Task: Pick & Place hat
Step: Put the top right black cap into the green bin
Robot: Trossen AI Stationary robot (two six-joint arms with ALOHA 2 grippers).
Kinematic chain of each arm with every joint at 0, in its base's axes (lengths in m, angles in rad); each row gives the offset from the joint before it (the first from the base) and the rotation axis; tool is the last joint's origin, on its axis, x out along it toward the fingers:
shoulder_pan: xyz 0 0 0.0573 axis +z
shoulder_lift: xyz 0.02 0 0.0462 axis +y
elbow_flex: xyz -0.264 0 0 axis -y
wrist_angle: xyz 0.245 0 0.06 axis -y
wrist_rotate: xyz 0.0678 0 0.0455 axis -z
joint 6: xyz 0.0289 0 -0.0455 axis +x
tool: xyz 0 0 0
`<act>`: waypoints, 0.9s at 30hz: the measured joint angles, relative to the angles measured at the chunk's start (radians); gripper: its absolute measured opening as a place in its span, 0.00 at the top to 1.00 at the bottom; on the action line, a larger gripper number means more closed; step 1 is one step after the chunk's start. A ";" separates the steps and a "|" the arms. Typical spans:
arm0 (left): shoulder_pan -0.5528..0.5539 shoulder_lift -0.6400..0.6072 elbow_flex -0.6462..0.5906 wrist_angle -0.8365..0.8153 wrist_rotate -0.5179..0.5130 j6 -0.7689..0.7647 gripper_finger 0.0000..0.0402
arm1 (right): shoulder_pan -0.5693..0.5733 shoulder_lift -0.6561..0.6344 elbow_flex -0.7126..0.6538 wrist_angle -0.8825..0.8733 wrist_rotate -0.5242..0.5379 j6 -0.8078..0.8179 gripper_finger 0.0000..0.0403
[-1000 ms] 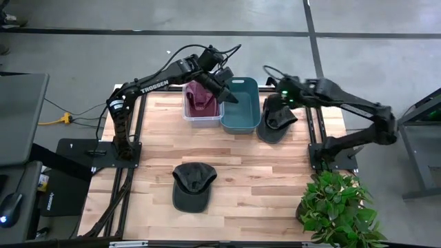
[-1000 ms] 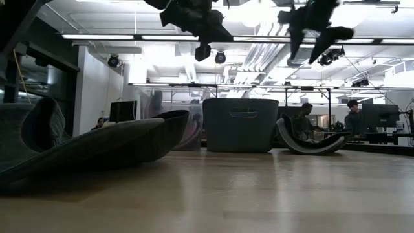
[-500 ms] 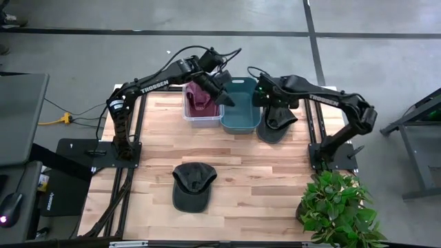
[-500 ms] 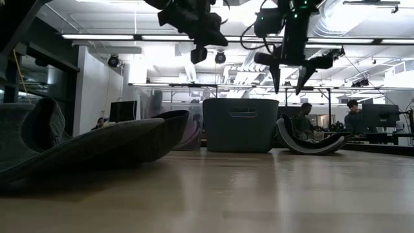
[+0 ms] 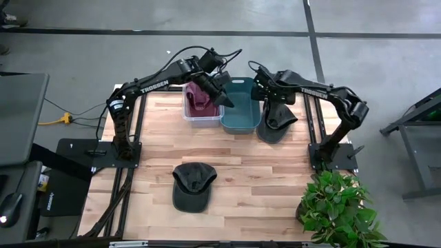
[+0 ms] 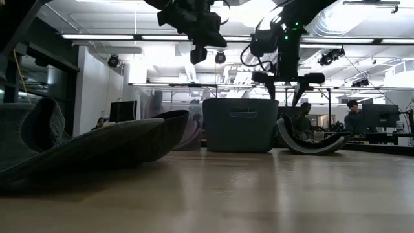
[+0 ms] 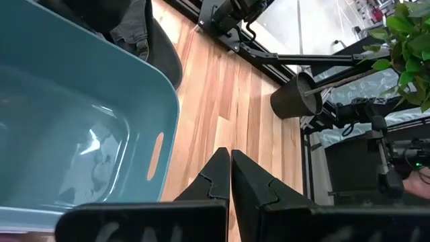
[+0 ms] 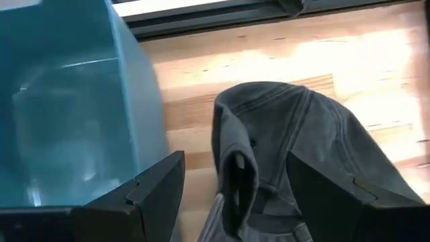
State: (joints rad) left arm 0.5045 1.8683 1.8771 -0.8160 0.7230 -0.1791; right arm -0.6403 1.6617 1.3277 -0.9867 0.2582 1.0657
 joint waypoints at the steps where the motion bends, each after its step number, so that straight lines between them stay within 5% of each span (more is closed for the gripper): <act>1: 0.000 0.000 0.000 -0.002 0.000 0.000 1.00 | 0.000 0.006 0.000 0.000 0.007 0.000 0.37; 27: 0.000 0.000 0.000 -0.002 0.001 0.003 1.00 | -0.051 0.132 0.000 -0.006 -0.014 -0.051 0.37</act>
State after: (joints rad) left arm 0.5045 1.8679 1.8771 -0.8181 0.7235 -0.1764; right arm -0.6911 1.7939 1.3273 -0.9929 0.2439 1.0143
